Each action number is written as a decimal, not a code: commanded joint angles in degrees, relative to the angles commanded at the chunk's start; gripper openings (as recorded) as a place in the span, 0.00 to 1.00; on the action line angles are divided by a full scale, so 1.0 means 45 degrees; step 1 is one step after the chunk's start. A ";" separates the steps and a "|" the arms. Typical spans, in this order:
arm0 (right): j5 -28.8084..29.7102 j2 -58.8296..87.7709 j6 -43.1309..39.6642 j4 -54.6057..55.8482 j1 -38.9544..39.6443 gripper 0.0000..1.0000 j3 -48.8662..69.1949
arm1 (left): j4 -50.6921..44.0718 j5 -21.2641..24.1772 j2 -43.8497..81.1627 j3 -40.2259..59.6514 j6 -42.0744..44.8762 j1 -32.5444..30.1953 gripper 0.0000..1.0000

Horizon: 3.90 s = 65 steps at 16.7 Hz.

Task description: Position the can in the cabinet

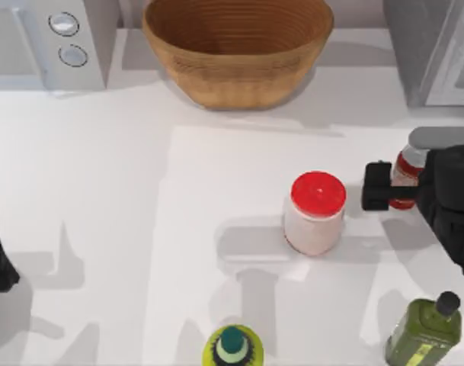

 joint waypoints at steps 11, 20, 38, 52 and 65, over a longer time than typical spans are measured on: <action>0.0078 0.1787 0.0052 0.1139 0.0149 0.92 0.0656 | 0.0000 0.0000 0.0000 0.0000 0.0000 0.0000 1.00; 0.0078 0.1787 0.0052 0.1139 0.0149 0.25 0.0656 | 0.0000 0.0000 0.0000 0.0000 0.0000 0.0000 1.00; -0.0450 -0.0116 -0.0151 -0.0578 -0.0066 0.00 0.1185 | 0.0000 0.0000 0.0000 0.0000 0.0000 0.0000 1.00; -0.0025 -0.4414 0.0014 -0.8325 0.0118 0.00 0.3929 | 0.0000 0.0000 0.0000 0.0000 0.0000 0.0000 1.00; -0.2198 -1.3102 -0.1398 -0.8680 -0.1622 0.00 -0.0568 | 0.0000 0.0000 0.0000 0.0000 0.0000 0.0000 1.00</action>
